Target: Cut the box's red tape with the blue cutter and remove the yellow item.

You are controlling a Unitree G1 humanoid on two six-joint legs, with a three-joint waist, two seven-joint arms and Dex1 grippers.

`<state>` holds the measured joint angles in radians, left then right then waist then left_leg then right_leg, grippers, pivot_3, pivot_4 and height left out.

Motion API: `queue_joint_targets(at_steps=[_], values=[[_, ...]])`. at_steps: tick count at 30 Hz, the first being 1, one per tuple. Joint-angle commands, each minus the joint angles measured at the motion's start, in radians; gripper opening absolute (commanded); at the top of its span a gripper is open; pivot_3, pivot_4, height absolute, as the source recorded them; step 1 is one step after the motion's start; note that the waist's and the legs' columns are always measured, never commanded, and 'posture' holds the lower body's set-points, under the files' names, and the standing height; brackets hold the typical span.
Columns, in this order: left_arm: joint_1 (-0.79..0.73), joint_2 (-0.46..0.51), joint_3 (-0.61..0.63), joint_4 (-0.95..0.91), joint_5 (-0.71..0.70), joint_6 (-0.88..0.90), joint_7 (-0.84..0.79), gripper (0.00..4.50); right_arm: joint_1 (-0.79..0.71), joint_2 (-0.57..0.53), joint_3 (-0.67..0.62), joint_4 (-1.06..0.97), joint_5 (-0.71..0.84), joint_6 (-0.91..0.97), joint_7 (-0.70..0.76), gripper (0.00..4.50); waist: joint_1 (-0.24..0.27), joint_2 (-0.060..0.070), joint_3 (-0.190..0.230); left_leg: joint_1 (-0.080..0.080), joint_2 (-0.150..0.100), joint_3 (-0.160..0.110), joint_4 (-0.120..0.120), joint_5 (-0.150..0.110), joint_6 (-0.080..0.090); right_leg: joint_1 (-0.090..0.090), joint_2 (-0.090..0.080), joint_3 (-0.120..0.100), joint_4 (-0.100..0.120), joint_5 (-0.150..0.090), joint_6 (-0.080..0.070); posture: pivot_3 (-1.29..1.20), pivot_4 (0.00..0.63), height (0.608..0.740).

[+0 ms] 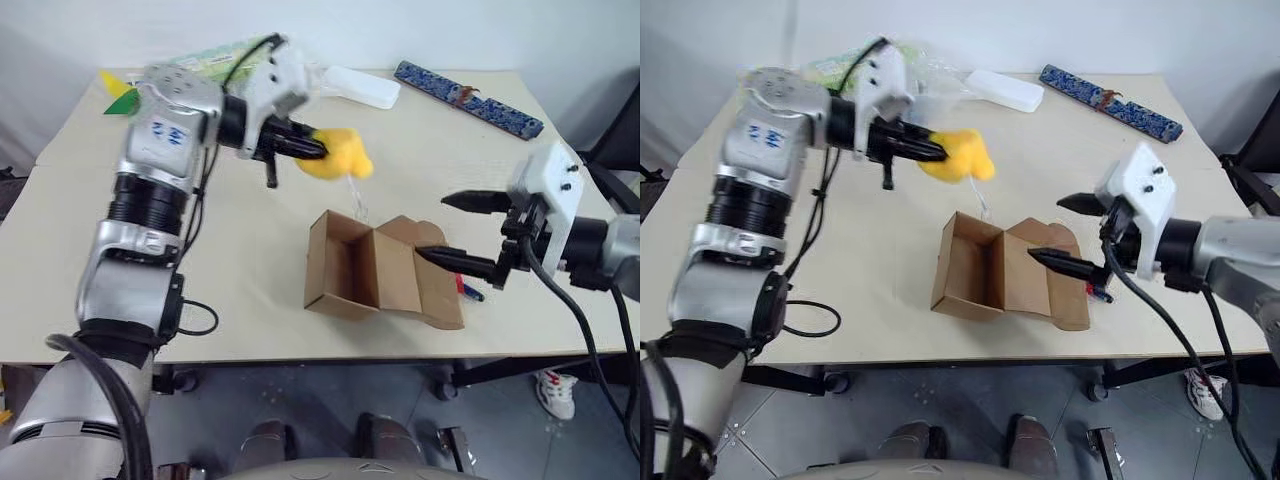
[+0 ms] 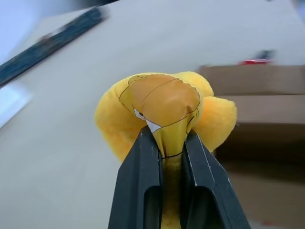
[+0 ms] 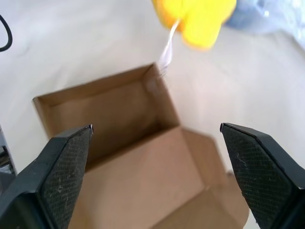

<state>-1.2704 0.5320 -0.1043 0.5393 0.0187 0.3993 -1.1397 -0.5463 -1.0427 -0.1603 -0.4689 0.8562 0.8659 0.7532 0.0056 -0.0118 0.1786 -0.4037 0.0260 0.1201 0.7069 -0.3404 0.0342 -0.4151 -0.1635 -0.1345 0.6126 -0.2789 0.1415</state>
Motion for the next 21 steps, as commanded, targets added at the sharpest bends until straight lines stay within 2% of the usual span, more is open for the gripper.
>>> queue_joint_targets(at_steps=[1,5,12,17,21], values=[[0.101,0.073,0.048,-0.122,0.051,0.168,0.161,0.04,-0.097,0.030,0.064,0.107,-0.072,-0.092,0.106,4.50,-0.007,0.000,0.000,0.000,0.000,0.000,0.000,0.000,0.000,0.000,0.000,0.000,0.000,0.000,0.000,0.00,0.150,0.740],[0.294,0.162,0.051,-0.289,0.091,0.401,0.253,0.04,-0.228,0.106,0.163,0.243,-0.138,-0.150,0.214,4.50,-0.010,0.000,0.000,0.000,0.000,0.001,0.000,0.000,0.000,0.000,0.000,0.000,0.002,0.000,0.000,0.00,0.150,0.740],[0.483,0.242,0.046,-0.493,0.094,0.663,0.338,0.04,-0.384,0.249,0.244,0.446,-0.212,-0.218,0.354,4.50,-0.001,-0.001,0.000,-0.001,0.000,0.000,0.003,0.000,-0.002,-0.001,0.000,-0.001,0.007,0.000,0.000,0.00,0.150,0.740],[0.554,0.279,0.047,-0.599,0.070,0.792,0.375,1.66,-0.432,0.289,0.276,0.513,-0.275,-0.254,0.431,4.50,-0.009,0.000,0.000,0.000,0.001,0.000,0.002,0.000,-0.003,-0.001,0.001,0.000,0.008,0.000,0.000,0.00,0.150,0.740],[0.576,0.303,0.105,-0.659,0.032,0.870,0.399,2.94,-0.445,0.306,0.276,0.526,-0.304,-0.255,0.460,4.50,-0.009,0.000,0.000,0.000,0.001,0.000,0.002,0.000,-0.004,-0.001,0.001,0.000,0.008,0.000,0.000,0.00,0.150,0.740]])
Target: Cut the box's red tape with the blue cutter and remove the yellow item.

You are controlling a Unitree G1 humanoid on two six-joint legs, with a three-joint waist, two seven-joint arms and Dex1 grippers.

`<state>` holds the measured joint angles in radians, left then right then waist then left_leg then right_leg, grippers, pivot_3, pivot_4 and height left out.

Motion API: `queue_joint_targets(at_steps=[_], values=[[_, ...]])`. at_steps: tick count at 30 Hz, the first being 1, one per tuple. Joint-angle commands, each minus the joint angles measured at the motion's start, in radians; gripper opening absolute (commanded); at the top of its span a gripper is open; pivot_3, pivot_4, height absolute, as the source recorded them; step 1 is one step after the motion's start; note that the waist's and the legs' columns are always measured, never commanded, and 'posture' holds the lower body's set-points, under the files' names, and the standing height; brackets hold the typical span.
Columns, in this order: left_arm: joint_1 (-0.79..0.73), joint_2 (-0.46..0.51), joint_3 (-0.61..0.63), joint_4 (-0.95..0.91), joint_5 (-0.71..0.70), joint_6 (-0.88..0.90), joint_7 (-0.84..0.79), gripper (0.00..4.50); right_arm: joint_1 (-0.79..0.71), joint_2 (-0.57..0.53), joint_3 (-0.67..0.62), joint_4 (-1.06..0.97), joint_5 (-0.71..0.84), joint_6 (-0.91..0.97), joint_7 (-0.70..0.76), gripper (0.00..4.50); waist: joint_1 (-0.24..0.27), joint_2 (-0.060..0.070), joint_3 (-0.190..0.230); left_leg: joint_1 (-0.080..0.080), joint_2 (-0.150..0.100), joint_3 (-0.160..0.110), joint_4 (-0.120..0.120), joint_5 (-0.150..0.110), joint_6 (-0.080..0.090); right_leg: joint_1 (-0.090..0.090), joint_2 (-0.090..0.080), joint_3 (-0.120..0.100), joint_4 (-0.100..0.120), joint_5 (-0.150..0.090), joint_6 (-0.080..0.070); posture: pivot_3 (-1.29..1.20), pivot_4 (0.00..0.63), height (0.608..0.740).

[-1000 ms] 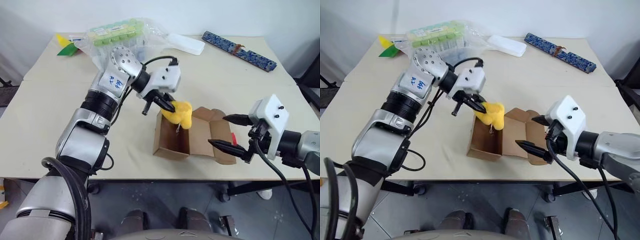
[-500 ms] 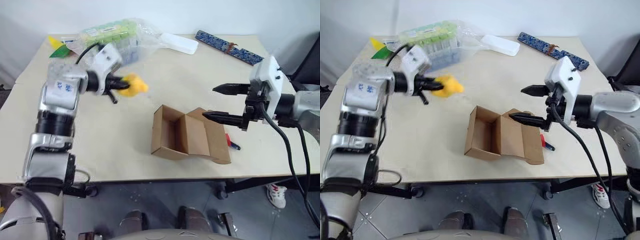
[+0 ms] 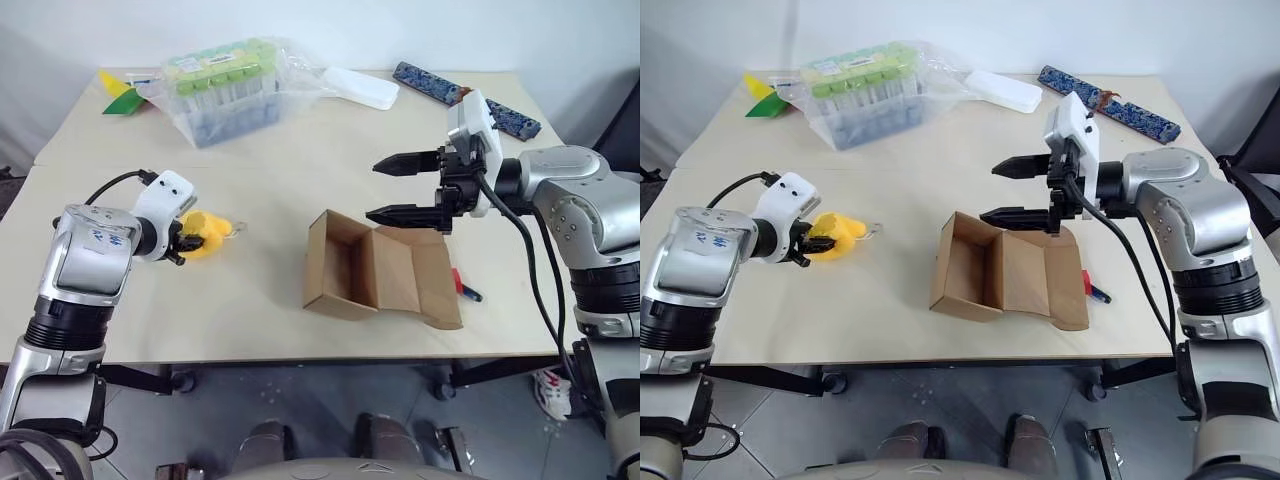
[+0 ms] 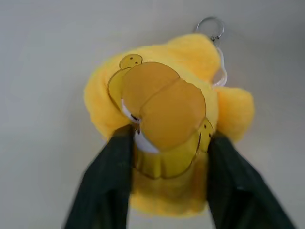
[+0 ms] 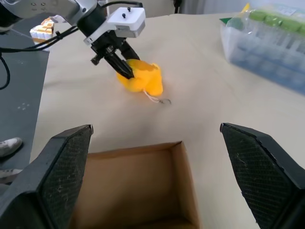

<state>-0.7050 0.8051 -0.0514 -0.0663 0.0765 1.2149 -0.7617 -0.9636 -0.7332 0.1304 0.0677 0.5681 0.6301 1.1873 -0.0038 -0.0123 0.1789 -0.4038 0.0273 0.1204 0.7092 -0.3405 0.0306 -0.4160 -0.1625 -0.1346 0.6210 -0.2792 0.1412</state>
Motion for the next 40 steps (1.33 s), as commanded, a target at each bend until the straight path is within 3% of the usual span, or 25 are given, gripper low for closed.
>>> queue_joint_targets(at_steps=[1,5,9,13,18,20,24,31,40], values=[[0.010,0.042,0.056,-0.071,-0.033,0.061,0.022,3.19,-0.027,-0.005,-0.016,-0.008,-0.022,-0.021,0.034,4.50,0.000,0.000,0.000,0.000,0.000,0.000,0.000,0.000,0.000,0.000,0.000,0.000,0.000,0.000,0.000,0.00,0.150,0.740],[0.010,0.073,0.090,-0.146,-0.072,0.066,0.029,4.49,-0.024,-0.019,-0.030,-0.006,-0.038,-0.019,0.058,4.50,0.002,0.000,0.000,0.000,0.000,0.000,0.000,0.000,0.000,0.000,0.000,0.000,0.000,0.000,0.000,0.00,0.150,0.740],[0.034,0.053,0.241,-0.241,-0.183,0.059,-0.004,4.49,-0.029,-0.041,-0.054,0.014,-0.050,-0.022,0.076,4.50,0.002,0.000,0.000,0.000,0.001,0.000,0.000,0.000,-0.001,0.000,0.000,0.000,0.000,0.000,0.000,0.00,0.150,0.740],[0.133,0.049,0.367,-0.321,-0.265,-0.106,-0.039,4.49,-0.042,-0.052,-0.076,0.048,-0.056,-0.035,0.085,4.50,0.000,0.000,0.000,0.001,0.001,0.000,0.000,-0.001,-0.001,0.000,0.000,0.001,0.000,0.000,0.000,0.00,0.150,0.740],[0.252,-0.028,0.526,-0.395,-0.408,-0.272,-0.082,4.49,-0.057,-0.057,-0.095,0.090,-0.082,-0.057,0.079,4.50,-0.001,0.000,0.000,0.001,0.001,0.000,0.000,-0.001,-0.002,-0.001,0.000,0.001,0.000,0.000,-0.001,0.00,0.150,0.740],[0.276,-0.069,0.570,-0.439,-0.507,-0.223,-0.088,4.49,-0.060,-0.062,-0.102,0.104,-0.094,-0.065,0.075,4.50,-0.001,0.000,0.000,0.001,0.002,0.000,0.000,-0.001,-0.002,-0.001,0.000,0.002,0.000,0.000,-0.001,0.00,0.150,0.740],[0.380,-0.072,0.563,-0.507,-0.635,-0.298,-0.191,4.49,-0.017,-0.078,-0.126,0.076,-0.093,-0.051,0.058,4.50,0.003,0.000,0.000,0.001,0.002,0.000,0.000,-0.001,-0.002,0.000,0.000,0.002,0.000,0.000,-0.001,0.00,0.150,0.740],[0.652,0.007,0.599,-0.433,-0.664,-0.468,-0.349,4.49,0.188,-0.165,-0.205,-0.018,-0.118,-0.054,0.003,4.50,0.003,0.001,0.000,0.001,0.002,0.000,0.000,-0.001,-0.002,0.000,0.000,0.002,-0.001,-0.001,-0.001,0.00,0.150,0.740],[0.681,-0.032,0.611,-0.212,-0.652,-0.726,-0.363,4.49,0.512,-0.201,-0.437,-0.011,-0.110,-0.146,-0.079,4.50,0.004,0.002,0.000,0.003,0.002,0.000,-0.001,-0.001,-0.002,0.001,0.000,0.002,-0.003,-0.001,-0.002,0.00,0.150,0.740]])
